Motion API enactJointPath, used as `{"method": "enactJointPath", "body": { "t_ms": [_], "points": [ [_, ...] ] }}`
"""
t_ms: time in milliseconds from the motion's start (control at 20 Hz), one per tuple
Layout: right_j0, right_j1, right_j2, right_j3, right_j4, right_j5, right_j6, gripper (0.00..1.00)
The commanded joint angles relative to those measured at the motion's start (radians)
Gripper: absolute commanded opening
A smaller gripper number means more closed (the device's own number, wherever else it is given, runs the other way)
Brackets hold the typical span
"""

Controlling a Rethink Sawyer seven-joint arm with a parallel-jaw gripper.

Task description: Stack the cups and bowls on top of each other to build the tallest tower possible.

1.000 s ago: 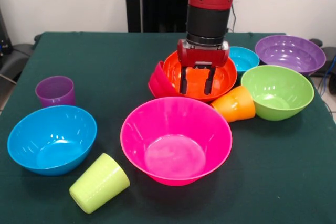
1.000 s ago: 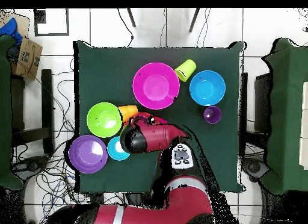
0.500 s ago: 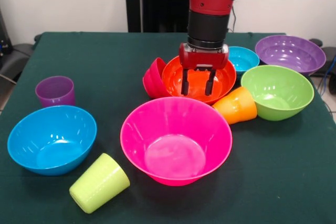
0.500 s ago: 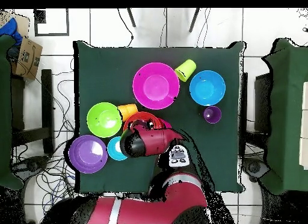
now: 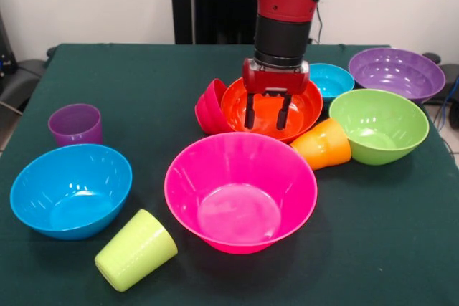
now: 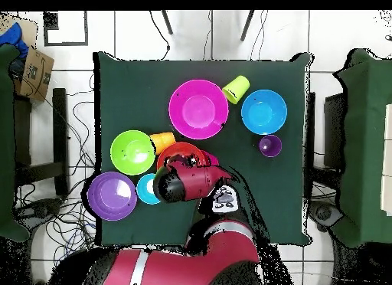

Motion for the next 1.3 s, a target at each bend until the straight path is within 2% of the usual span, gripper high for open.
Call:
{"method": "enactJointPath", "body": {
  "t_ms": [50,450,1300],
  "points": [
    [0.005,0.023,0.052,0.018,0.033,-0.053,0.179,1.00],
    [0.004,0.064,0.051,-0.009,0.033,-0.085,0.178,1.00],
    [-0.017,-0.034,0.079,0.015,0.035,0.020,0.143,1.00]
  ]
}}
